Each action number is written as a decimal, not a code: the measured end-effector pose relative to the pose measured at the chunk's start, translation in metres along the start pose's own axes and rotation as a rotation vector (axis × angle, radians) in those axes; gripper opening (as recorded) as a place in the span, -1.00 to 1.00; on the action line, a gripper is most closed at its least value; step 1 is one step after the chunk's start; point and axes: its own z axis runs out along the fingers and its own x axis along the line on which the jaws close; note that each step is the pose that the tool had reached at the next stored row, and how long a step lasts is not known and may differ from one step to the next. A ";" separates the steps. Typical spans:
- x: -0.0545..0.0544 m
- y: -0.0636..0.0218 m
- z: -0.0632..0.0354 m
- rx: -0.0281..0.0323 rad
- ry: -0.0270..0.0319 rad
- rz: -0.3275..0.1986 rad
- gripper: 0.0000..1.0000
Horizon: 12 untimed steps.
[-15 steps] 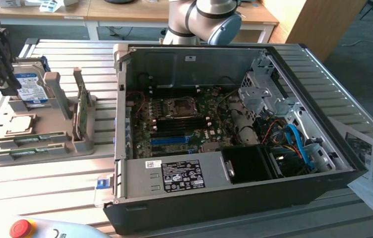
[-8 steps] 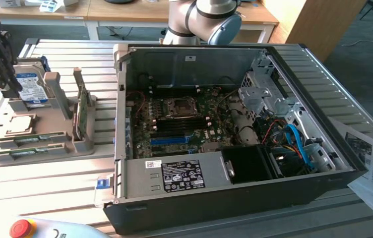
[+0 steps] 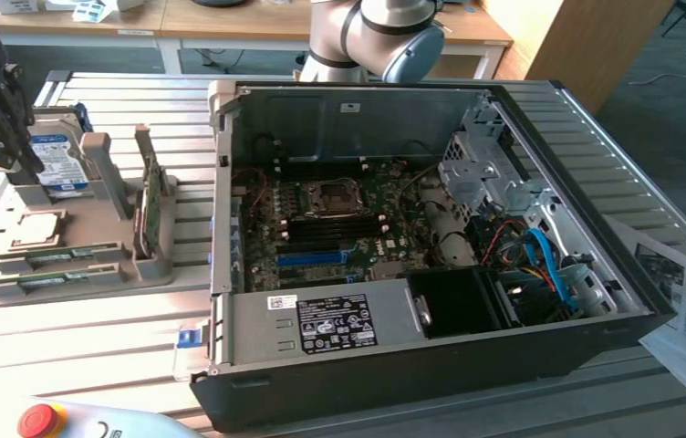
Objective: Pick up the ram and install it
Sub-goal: 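Pick up the ram and move it above insertion slot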
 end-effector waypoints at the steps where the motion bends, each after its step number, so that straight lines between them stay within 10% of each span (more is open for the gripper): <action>1: 0.000 0.0000 0.0008 0.0000 0.0000 0.000 -0.53; 12: 0.000 0.0001 0.0107 -0.0001 0.0001 0.000 -0.53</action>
